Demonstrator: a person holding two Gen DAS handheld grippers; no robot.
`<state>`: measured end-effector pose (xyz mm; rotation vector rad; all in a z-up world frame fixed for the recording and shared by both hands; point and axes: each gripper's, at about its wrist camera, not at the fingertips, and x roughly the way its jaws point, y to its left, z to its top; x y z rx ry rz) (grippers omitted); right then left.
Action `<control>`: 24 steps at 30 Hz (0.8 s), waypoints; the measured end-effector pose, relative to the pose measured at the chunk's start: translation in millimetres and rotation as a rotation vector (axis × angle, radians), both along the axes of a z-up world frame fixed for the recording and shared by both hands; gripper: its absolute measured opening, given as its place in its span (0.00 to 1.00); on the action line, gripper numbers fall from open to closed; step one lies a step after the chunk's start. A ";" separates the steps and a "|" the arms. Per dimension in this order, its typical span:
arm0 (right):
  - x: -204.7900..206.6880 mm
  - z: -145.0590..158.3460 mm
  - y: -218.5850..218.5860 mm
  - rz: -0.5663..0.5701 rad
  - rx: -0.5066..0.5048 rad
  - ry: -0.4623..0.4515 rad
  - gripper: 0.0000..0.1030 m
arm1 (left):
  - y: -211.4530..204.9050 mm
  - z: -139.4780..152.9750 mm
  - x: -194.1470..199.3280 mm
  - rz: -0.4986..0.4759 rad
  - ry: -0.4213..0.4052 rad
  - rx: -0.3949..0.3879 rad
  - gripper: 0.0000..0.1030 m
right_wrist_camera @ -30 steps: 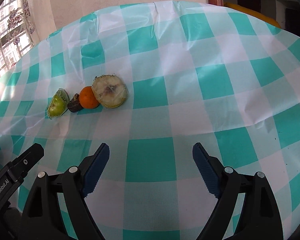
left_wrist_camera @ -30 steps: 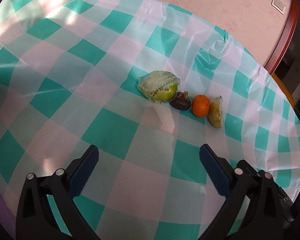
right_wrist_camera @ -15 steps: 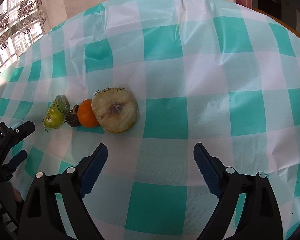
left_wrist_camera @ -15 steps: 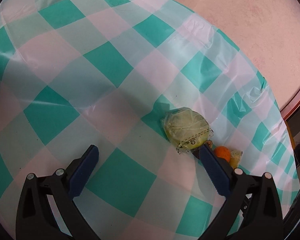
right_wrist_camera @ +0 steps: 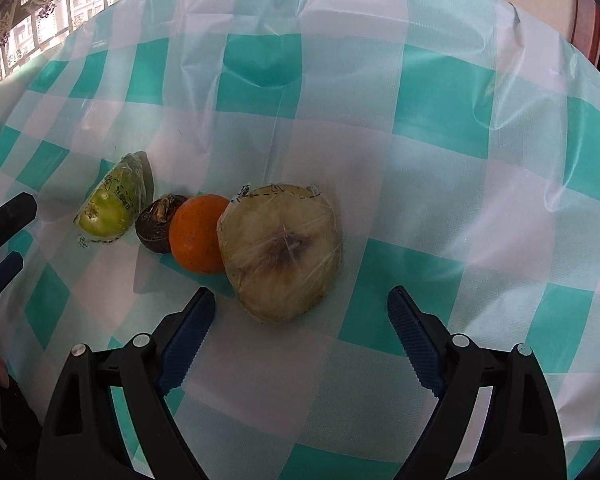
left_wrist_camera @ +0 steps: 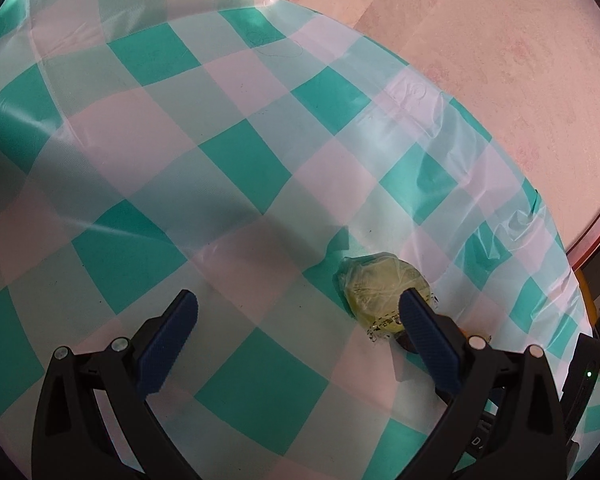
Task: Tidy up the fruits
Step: 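Grasp the wrapped cut fruit half with the right tool while the left grasps the wrapped cabbage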
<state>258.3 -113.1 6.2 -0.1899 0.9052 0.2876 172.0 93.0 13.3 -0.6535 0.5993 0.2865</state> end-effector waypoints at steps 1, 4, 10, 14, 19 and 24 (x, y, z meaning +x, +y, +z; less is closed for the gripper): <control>3.1 0.6 2.7 0.011 -0.009 -0.005 0.85 | 2.4 -0.6 -1.0 0.009 -0.002 -0.011 0.98; 8.6 1.2 10.6 0.046 -0.035 -0.018 0.86 | 5.0 -2.0 -1.4 0.024 -0.002 -0.020 0.98; 1.2 6.9 18.4 0.077 -0.018 -0.049 0.57 | -10.0 4.3 7.9 -0.036 0.025 0.076 0.98; -7.8 11.3 2.5 0.010 0.122 -0.028 0.50 | -24.4 8.3 20.4 -0.119 0.047 0.152 0.98; -13.6 10.8 -32.7 -0.097 0.322 0.005 0.50 | -51.2 11.6 46.1 -0.228 0.120 0.287 0.98; -19.2 10.8 -46.0 -0.134 0.406 0.014 0.50 | -51.7 11.4 59.2 -0.250 0.127 0.287 0.98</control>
